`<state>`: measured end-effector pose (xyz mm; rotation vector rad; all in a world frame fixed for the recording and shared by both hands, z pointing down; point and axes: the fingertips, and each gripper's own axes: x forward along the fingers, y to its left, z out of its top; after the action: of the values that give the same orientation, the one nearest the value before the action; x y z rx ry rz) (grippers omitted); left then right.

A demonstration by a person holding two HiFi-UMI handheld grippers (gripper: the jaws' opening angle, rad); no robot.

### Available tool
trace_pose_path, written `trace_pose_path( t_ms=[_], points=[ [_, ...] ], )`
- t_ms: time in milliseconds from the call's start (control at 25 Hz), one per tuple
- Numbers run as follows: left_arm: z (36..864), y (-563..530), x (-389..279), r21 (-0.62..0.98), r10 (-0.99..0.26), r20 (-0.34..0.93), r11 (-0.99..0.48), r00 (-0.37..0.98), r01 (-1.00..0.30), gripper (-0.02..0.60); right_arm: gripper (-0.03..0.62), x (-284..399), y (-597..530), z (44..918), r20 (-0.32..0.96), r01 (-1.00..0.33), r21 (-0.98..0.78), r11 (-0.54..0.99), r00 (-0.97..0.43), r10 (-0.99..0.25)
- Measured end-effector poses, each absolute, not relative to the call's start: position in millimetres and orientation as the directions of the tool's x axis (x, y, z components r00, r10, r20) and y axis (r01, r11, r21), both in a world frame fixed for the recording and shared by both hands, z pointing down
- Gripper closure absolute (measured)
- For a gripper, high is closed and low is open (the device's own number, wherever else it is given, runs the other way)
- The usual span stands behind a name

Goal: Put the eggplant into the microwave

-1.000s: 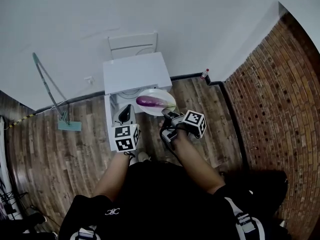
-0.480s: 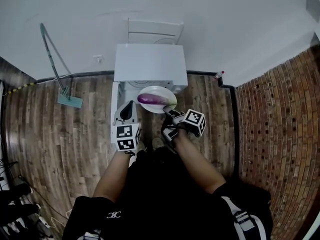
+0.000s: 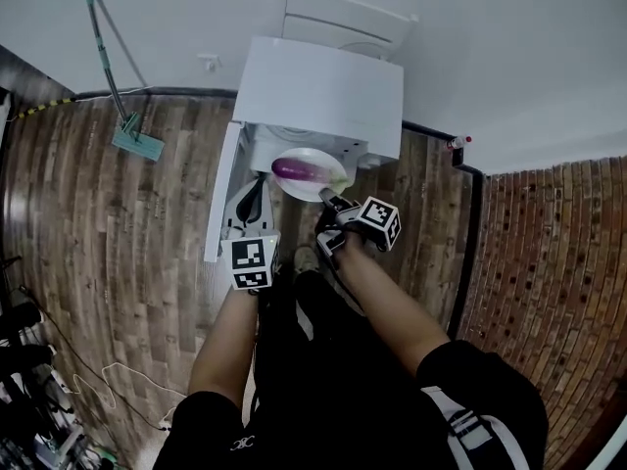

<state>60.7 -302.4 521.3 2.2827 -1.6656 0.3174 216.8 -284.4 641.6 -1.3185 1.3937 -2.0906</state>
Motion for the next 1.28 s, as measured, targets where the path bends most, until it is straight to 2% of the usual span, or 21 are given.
trace_pose_path(
  t_ms=[320,560,800,1280],
  points=[
    [605.3,-308.1,69.7,0.107,-0.895,0.312,-0.300,0.319,-0.948,0.583,0.563,203.5,-340.2,738.2,0.409,-0.160,-0.907,-0.390,-0.561,-0.720],
    [655.2,-307.9,65.4,0.114,-0.905,0.287,-0.294,0.315,-0.949,0.583,0.563,188.2,-387.1,795.9,0.425,-0.194,-0.902,-0.386,-0.555,-0.715],
    [691.9,-299.9,53.8,0.123,-0.901,0.313,-0.275,0.300,-0.954,0.583,0.563,190.2,-417.6,816.9,0.427,-0.175,-0.902,-0.396,-0.500,-0.753],
    [696.0,-302.4,42.5,0.133,-0.892,0.319,-0.293,0.320,-0.947,0.583,0.563,197.6,-469.0,838.2,0.433,-0.214,-0.901,-0.377,-0.417,-0.799]
  ],
)
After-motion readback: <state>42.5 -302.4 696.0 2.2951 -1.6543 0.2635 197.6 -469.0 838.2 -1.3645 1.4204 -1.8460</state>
